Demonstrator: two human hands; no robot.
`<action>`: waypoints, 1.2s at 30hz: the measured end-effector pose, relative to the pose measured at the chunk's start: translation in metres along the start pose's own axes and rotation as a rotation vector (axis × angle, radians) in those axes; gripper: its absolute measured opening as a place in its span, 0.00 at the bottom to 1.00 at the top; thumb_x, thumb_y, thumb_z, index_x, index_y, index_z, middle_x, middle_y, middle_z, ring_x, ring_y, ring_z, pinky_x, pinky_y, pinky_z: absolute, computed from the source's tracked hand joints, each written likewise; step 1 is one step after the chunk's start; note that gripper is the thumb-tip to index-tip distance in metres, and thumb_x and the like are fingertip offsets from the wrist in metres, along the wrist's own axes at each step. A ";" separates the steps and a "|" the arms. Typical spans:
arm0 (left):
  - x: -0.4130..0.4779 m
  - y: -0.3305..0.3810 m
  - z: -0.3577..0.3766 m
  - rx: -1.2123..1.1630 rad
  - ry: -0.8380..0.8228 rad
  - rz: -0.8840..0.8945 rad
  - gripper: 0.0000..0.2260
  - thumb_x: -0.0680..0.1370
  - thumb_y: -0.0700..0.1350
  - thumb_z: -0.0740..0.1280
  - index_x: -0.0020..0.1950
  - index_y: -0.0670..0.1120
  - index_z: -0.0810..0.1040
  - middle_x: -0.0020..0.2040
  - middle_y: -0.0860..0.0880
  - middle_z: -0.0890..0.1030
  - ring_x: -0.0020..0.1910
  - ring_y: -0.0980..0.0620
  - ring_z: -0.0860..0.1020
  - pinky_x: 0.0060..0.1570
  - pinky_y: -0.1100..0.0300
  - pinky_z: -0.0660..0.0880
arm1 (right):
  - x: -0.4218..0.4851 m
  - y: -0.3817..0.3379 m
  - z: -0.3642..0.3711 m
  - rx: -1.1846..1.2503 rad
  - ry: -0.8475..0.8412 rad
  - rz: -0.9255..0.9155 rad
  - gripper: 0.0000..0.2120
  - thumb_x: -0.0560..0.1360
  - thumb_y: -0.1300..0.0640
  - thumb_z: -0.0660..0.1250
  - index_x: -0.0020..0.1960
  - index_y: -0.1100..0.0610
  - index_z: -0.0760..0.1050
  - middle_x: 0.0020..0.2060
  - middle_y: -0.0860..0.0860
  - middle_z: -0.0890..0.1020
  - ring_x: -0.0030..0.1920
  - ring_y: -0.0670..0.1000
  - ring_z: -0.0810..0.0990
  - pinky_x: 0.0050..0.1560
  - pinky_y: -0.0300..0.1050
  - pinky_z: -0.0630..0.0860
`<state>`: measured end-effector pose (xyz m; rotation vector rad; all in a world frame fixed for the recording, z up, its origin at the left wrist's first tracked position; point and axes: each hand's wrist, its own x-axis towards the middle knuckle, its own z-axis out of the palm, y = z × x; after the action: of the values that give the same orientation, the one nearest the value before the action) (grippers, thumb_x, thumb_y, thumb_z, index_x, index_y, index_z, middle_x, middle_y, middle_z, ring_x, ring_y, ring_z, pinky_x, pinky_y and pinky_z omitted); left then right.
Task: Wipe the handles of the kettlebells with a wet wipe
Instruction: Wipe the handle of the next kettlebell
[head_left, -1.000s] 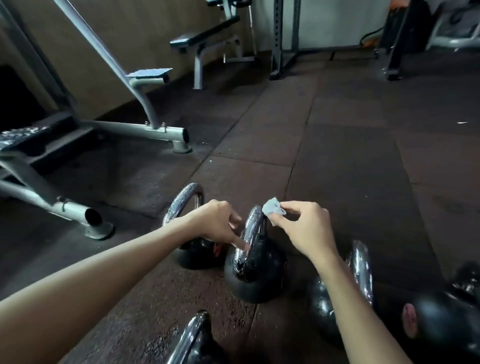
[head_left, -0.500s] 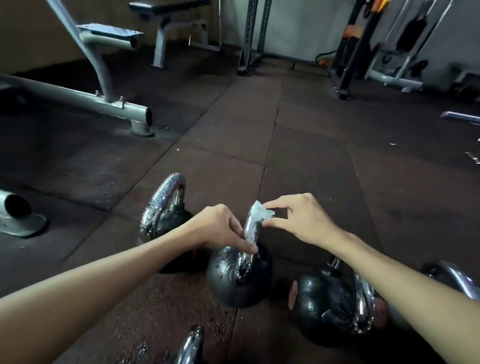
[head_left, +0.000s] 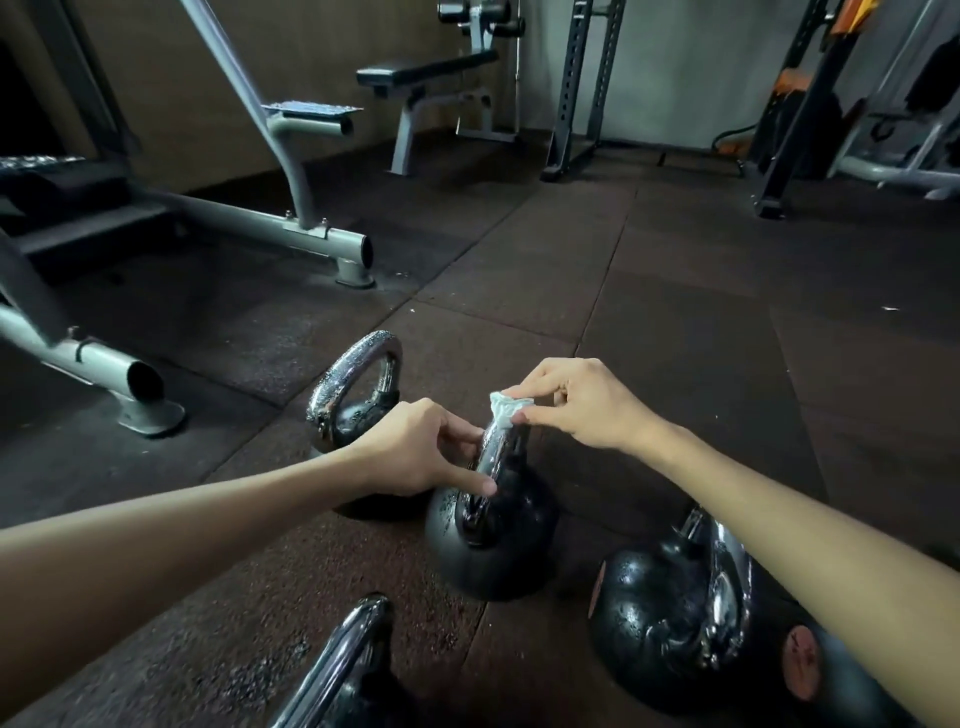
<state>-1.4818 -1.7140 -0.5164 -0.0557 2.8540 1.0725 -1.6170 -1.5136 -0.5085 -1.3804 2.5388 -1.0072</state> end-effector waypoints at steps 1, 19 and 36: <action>0.000 0.001 0.001 -0.007 0.015 -0.018 0.20 0.65 0.59 0.82 0.54 0.56 0.88 0.40 0.51 0.84 0.28 0.64 0.70 0.33 0.69 0.68 | 0.001 0.000 0.001 0.015 0.032 0.009 0.13 0.72 0.54 0.80 0.56 0.50 0.87 0.46 0.48 0.84 0.34 0.36 0.75 0.38 0.30 0.67; -0.007 -0.013 0.017 -0.281 0.057 -0.131 0.21 0.64 0.55 0.85 0.55 0.61 0.86 0.47 0.61 0.87 0.44 0.71 0.81 0.54 0.70 0.76 | -0.013 -0.010 0.029 0.044 0.188 0.053 0.08 0.70 0.47 0.81 0.48 0.45 0.88 0.40 0.45 0.80 0.37 0.39 0.75 0.38 0.34 0.67; -0.009 -0.023 -0.005 -0.253 -0.222 -0.102 0.26 0.69 0.39 0.82 0.66 0.54 0.83 0.57 0.56 0.86 0.40 0.71 0.80 0.53 0.70 0.75 | -0.020 -0.028 0.034 0.016 0.097 0.066 0.09 0.68 0.47 0.82 0.48 0.46 0.88 0.43 0.45 0.82 0.38 0.35 0.76 0.38 0.29 0.68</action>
<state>-1.4718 -1.7346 -0.5265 -0.0919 2.4803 1.3205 -1.5724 -1.5259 -0.5227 -1.2642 2.6201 -1.1055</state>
